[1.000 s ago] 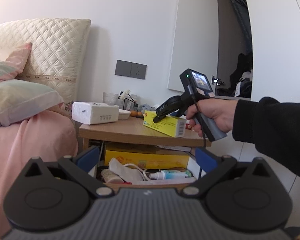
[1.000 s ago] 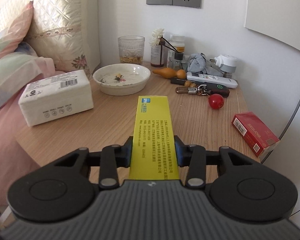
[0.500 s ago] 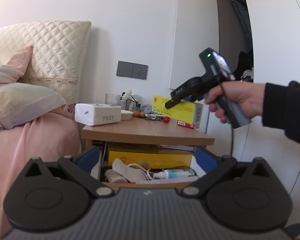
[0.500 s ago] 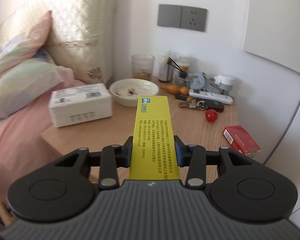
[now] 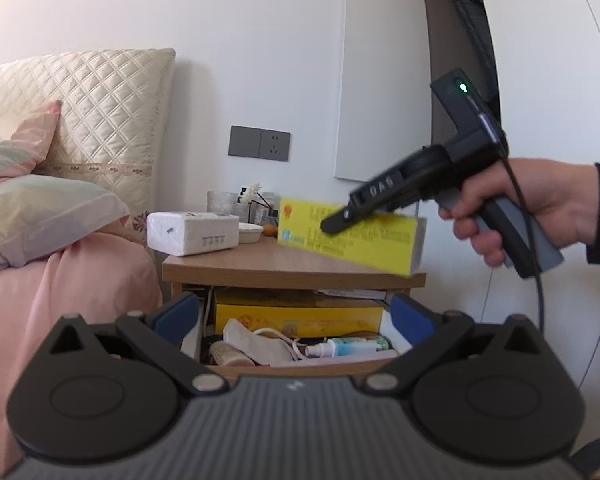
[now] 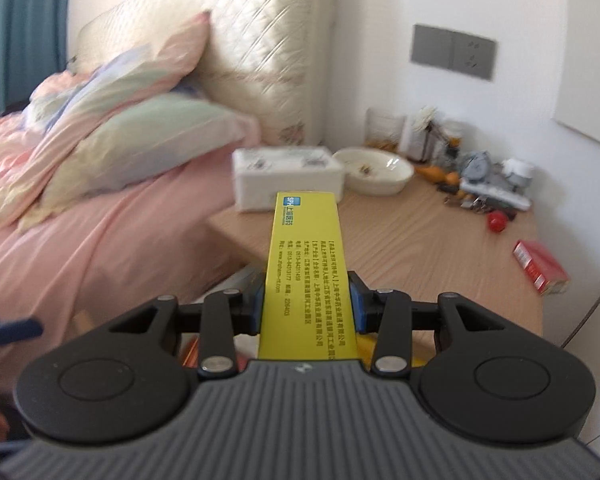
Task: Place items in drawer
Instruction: 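Lower the held yellow box into the open drawer with the right tool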
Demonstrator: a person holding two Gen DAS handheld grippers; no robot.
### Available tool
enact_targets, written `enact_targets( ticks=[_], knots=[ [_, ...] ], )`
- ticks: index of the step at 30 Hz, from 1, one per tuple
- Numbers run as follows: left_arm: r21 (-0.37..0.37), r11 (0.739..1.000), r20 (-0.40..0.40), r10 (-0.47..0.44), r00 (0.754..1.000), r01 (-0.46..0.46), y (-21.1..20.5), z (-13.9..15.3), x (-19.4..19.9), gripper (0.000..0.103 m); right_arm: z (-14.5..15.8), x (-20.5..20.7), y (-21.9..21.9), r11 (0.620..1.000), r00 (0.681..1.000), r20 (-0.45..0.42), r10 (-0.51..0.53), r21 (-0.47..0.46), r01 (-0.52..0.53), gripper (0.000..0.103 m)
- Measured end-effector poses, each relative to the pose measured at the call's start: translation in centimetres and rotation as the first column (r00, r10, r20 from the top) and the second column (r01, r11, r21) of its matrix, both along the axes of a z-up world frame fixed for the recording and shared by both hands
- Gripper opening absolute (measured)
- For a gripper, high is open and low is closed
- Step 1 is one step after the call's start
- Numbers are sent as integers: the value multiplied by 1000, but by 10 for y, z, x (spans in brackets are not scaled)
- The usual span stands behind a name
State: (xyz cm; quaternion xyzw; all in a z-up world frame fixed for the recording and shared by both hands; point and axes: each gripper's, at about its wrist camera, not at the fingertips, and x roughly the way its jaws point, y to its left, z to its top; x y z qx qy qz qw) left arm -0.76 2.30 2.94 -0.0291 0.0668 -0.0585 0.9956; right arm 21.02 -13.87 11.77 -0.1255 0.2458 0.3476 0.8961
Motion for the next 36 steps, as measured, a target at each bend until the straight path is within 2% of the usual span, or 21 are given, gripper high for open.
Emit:
enact_targets(
  ticks=[3,14,27,36],
  knots=[
    [14,1000,4,-10,1000,10,-3,-1,0,103,-15,-8,4,998,999,-29,43,-40,-44,43],
    [84,996,26,-2,1000,0,-10,-3,1,103,-70,14,16,978,989,-125,84,-178,-105,43],
    [75,997,24,-12,1000,10,-6,-2,1,103,-110,41,32,932,966,-240,96,-318,-172,43],
    [70,998,22,-13,1000,12,-5,-2,1,103,-125,49,44,905,942,-324,85,-370,-209,44]
  ],
)
